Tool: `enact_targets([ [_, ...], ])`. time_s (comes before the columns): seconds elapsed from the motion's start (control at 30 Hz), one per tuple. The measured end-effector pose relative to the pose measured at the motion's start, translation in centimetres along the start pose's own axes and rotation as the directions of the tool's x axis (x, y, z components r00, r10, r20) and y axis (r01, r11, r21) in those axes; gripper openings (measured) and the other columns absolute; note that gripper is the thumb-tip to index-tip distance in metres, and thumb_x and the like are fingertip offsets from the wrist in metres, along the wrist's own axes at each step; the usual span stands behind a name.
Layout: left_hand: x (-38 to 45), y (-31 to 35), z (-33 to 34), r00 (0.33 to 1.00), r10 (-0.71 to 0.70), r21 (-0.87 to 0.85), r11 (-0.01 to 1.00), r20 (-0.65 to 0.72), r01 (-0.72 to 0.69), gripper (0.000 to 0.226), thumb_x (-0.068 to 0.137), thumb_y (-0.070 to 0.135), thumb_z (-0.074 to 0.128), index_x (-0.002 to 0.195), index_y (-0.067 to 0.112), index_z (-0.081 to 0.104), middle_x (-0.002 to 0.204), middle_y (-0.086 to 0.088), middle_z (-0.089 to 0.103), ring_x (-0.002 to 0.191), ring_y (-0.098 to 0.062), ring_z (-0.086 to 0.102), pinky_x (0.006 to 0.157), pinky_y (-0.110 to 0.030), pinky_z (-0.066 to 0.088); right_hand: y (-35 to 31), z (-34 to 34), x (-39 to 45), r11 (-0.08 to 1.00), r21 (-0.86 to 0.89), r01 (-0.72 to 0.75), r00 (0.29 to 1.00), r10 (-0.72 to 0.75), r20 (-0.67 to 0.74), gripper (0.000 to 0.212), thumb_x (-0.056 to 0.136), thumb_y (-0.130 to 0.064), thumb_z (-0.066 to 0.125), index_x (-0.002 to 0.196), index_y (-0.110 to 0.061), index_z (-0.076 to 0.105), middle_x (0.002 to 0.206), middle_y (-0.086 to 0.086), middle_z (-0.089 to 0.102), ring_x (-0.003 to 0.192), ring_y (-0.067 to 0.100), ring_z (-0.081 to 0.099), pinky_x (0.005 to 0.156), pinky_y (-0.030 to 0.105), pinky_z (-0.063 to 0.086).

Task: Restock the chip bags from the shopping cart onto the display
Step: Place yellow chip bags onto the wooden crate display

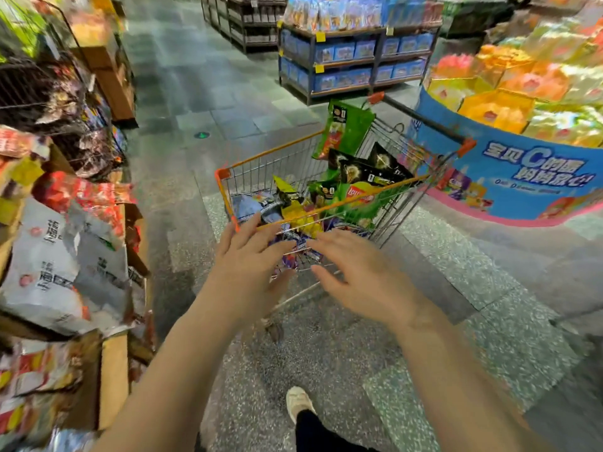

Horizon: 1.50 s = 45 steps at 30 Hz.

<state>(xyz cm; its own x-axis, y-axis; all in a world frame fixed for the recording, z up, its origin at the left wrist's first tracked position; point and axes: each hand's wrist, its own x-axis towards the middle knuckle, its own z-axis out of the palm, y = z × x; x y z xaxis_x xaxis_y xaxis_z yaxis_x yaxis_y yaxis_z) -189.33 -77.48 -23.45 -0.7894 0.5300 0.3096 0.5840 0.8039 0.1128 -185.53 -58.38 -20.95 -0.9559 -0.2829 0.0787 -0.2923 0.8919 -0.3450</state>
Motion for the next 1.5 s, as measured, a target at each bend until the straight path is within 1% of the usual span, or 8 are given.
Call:
enact_targets([
  [0.17,10.7,-1.9,2.3,0.999,-0.032,0.012,0.999,-0.039,0.032,0.05,0.071,0.02,0.082,0.118,0.012,0.066,0.131,-0.021,0.056,0.124,-0.047,0.047,0.099,-0.064,0.03,6.8,-1.9,7.4,1.0,0.011,-0.001,1.0,0.001,-0.022,0.052,0.099,-0.035,0.045,0.148,-0.022,0.032,0.153,-0.002,0.032,0.143,0.014,0.022,0.119,0.032,0.011],
  [0.33,17.4,-3.4,4.1,0.996,-0.044,0.037,0.998,-0.073,0.047,0.059,0.077,0.024,0.077,0.131,0.016,0.055,0.144,-0.021,0.041,0.134,-0.046,0.034,0.106,-0.058,0.02,12.5,-3.7,13.1,0.999,0.022,-0.039,0.998,0.04,-0.049,0.056,0.097,-0.034,0.049,0.148,-0.019,0.03,0.15,0.001,0.038,0.14,0.015,0.028,0.118,0.035,0.018],
  [0.53,22.3,-7.1,7.3,0.953,-0.248,0.085,0.968,0.174,0.237,0.064,0.096,0.045,0.045,0.15,0.036,0.012,0.16,-0.004,-0.005,0.147,-0.027,-0.007,0.117,-0.043,-0.003,16.3,-3.4,18.7,0.996,0.064,-0.055,0.998,0.052,0.048,0.064,0.098,-0.034,0.047,0.152,-0.028,0.013,0.156,-0.006,0.024,0.142,0.01,0.019,0.116,0.029,0.013],
  [0.87,30.3,-14.3,21.1,0.799,-0.41,0.253,0.91,0.441,0.328,0.098,0.093,0.046,0.048,0.12,0.041,-0.046,0.147,-0.004,-0.038,0.142,-0.031,-0.024,0.112,-0.059,-0.011,24.3,2.8,32.5,1.0,-0.009,-0.028,0.962,0.03,0.273,0.079,0.098,-0.035,0.048,0.15,-0.034,-0.01,0.161,0.004,0.0,0.147,0.023,0.009,0.118,0.034,0.009],
  [1.13,34.0,-18.0,27.7,0.63,-0.492,0.321,0.87,0.601,0.373,0.111,0.083,0.051,0.065,0.141,0.039,-0.03,0.158,-0.014,-0.013,0.145,-0.036,-0.009,0.112,-0.06,-0.001,28.2,5.8,38.9,0.992,-0.089,0.087,0.918,-0.045,0.394,0.082,0.098,-0.034,0.047,0.148,-0.029,-0.019,0.16,0.009,-0.008,0.146,0.028,0.005,0.119,0.042,0.01],
  [1.3,34.1,-19.0,29.4,0.542,-0.472,0.228,0.86,0.696,0.457,0.108,0.083,0.054,0.063,0.145,0.037,-0.023,0.139,-0.013,0.041,0.122,-0.032,0.048,0.105,-0.053,0.031,29.9,7.3,40.7,0.994,-0.051,0.098,0.886,-0.064,0.46,0.081,0.099,-0.033,0.046,0.148,-0.031,-0.018,0.16,0.01,-0.009,0.146,0.028,0.006,0.117,0.04,0.008],
  [1.4,34.9,-19.1,29.5,0.571,-0.452,0.135,0.849,0.685,0.51,0.108,0.082,0.049,0.067,0.149,0.032,-0.016,0.123,-0.012,0.055,0.102,-0.03,0.06,0.083,-0.04,0.047,31.0,7.9,42.4,0.99,-0.035,0.138,0.875,-0.105,0.472,0.083,0.098,-0.031,0.049,0.149,-0.032,-0.017,0.16,0.009,-0.008,0.146,0.027,0.005,0.118,0.041,0.008],
  [1.5,36.0,-18.3,29.7,0.63,-0.428,-0.017,0.819,0.648,0.573,0.103,0.082,0.044,0.069,0.15,0.034,-0.007,0.13,-0.008,0.056,0.105,-0.029,0.06,0.083,-0.039,0.047,31.8,8.6,43.3,0.985,-0.02,0.172,0.844,-0.137,0.518,0.083,0.097,-0.03,0.049,0.147,-0.037,-0.017,0.16,0.008,-0.009,0.147,0.026,0.003,0.118,0.041,0.007],
])
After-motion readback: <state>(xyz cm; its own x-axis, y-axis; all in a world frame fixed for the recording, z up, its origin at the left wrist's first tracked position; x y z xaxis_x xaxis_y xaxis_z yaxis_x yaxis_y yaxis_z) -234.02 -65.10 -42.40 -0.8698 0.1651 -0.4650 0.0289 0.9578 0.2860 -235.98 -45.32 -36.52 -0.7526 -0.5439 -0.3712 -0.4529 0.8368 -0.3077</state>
